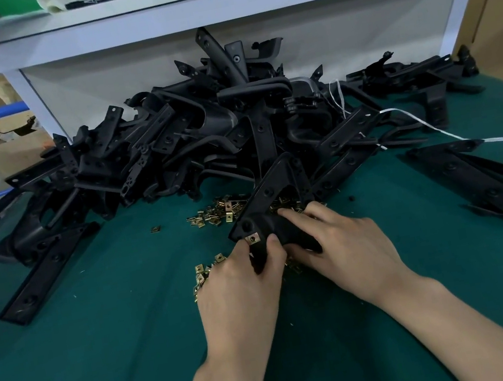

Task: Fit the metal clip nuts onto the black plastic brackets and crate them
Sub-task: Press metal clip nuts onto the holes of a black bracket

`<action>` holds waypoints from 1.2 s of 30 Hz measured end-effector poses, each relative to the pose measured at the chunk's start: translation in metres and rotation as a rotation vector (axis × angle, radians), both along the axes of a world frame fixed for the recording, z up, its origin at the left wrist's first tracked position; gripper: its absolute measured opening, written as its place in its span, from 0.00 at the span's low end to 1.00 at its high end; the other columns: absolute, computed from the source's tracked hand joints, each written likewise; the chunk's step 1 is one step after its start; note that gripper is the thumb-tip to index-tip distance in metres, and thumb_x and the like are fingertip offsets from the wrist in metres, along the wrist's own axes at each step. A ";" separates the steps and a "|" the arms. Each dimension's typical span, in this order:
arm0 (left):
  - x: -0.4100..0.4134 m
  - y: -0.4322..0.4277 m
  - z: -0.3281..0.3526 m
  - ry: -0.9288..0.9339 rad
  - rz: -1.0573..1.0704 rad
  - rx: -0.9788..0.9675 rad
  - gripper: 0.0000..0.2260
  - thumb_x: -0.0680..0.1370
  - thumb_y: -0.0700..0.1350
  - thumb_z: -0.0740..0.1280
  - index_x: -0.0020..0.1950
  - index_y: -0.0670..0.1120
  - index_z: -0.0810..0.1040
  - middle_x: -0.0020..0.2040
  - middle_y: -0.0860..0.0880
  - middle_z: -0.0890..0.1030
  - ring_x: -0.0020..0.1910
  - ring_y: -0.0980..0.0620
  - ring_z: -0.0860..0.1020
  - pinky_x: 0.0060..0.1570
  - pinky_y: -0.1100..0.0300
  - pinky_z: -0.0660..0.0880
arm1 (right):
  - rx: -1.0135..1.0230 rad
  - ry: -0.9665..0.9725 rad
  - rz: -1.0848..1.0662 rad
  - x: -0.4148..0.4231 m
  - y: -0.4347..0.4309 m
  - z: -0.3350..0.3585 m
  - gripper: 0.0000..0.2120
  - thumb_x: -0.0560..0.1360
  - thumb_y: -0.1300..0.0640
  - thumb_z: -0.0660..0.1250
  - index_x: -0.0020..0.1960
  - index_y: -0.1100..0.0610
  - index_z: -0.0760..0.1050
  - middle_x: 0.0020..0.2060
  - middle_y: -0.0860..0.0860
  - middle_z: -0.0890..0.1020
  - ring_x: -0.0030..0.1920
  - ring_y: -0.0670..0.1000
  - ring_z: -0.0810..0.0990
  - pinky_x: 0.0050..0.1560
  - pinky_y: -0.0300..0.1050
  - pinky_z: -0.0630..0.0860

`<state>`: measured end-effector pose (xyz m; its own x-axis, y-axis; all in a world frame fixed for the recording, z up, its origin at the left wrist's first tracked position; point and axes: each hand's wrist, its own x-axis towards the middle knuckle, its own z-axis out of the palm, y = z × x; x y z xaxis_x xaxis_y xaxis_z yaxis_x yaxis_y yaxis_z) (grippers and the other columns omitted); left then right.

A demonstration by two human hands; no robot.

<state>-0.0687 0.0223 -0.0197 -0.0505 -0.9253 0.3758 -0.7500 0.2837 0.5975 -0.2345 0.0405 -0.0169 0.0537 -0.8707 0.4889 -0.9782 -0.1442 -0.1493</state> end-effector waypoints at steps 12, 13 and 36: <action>-0.001 0.006 0.004 0.113 -0.115 -0.029 0.25 0.75 0.72 0.50 0.49 0.56 0.75 0.29 0.56 0.77 0.30 0.57 0.76 0.32 0.57 0.75 | 0.038 -0.097 0.005 -0.004 -0.002 -0.001 0.27 0.77 0.36 0.59 0.72 0.47 0.71 0.51 0.41 0.76 0.36 0.48 0.80 0.30 0.41 0.73; -0.001 0.007 0.005 0.140 -0.117 -0.026 0.25 0.75 0.72 0.50 0.53 0.57 0.76 0.30 0.57 0.78 0.32 0.57 0.77 0.35 0.55 0.77 | 0.040 -0.114 -0.002 -0.005 -0.002 -0.001 0.28 0.77 0.35 0.59 0.73 0.46 0.71 0.52 0.41 0.76 0.37 0.48 0.81 0.31 0.43 0.74; 0.002 0.005 0.007 0.438 -0.292 -0.075 0.06 0.78 0.55 0.60 0.54 0.64 0.72 0.40 0.58 0.79 0.30 0.54 0.74 0.28 0.69 0.68 | 0.055 -0.259 0.011 -0.009 -0.006 -0.002 0.29 0.75 0.33 0.59 0.72 0.44 0.73 0.50 0.40 0.75 0.42 0.46 0.79 0.37 0.44 0.74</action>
